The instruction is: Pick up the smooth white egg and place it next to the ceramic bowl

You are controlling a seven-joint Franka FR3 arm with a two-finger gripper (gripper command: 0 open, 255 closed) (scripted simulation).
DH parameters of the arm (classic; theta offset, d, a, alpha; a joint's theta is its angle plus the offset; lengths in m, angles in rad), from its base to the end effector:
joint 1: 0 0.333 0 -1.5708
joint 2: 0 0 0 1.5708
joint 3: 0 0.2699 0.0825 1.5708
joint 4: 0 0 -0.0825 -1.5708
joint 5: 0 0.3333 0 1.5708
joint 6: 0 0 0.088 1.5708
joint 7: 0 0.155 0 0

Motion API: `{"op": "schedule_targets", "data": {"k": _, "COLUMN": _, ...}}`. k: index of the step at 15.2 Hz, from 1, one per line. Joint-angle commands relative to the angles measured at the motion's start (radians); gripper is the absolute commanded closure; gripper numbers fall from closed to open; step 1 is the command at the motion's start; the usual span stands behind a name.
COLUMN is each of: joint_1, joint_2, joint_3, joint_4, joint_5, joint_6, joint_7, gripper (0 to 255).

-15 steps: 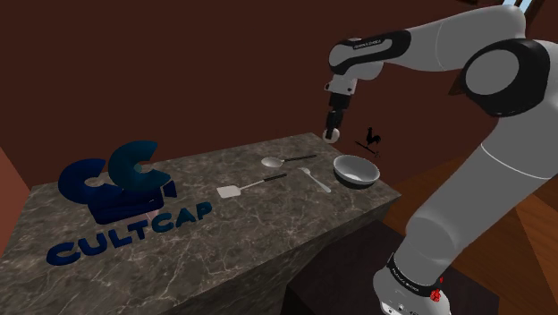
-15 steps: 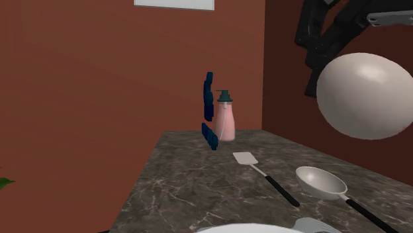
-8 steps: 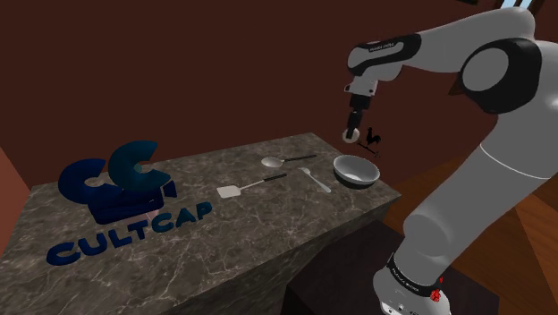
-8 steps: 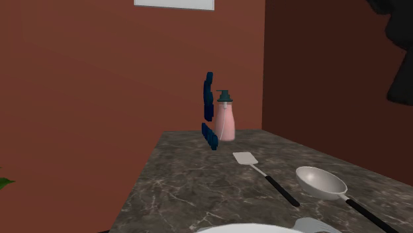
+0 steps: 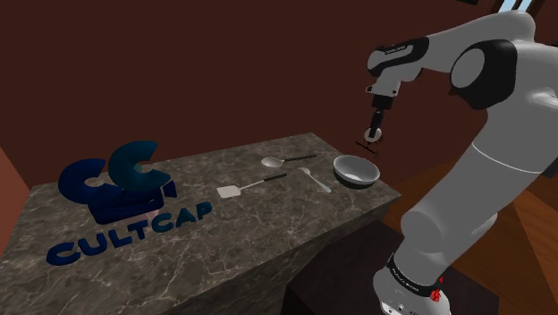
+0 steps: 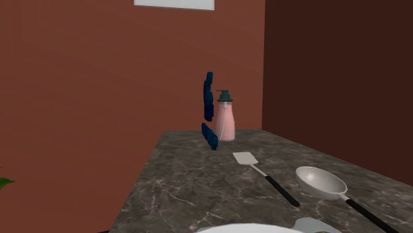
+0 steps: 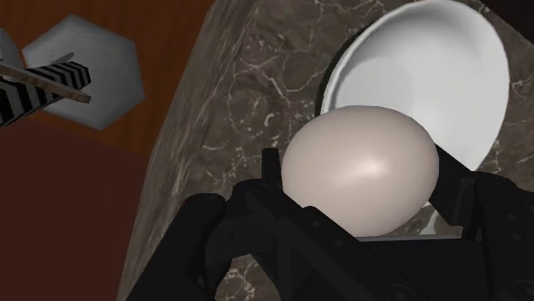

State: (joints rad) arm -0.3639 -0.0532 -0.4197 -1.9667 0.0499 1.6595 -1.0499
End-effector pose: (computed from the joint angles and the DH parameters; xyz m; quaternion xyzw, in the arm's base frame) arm 0.3275 -0.3177 0.3987 -0.9827 -0.1279 0.0506 0.1237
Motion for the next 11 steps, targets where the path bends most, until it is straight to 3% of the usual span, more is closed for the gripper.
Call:
{"op": "schedule_targets", "data": {"k": 1, "joint_1": -0.015, "joint_2": 0.021, "joint_3": -0.017, "joint_4": 0.028, "joint_5": -0.001, "joint_6": -0.011, "joint_7": -0.034, "gripper": 255}}
{"op": "schedule_targets", "data": {"k": 11, "joint_1": -0.017, "joint_2": 0.055, "joint_3": -0.02, "joint_4": -0.072, "joint_5": 0.013, "joint_6": 0.119, "joint_7": -0.051, "gripper": 255}}
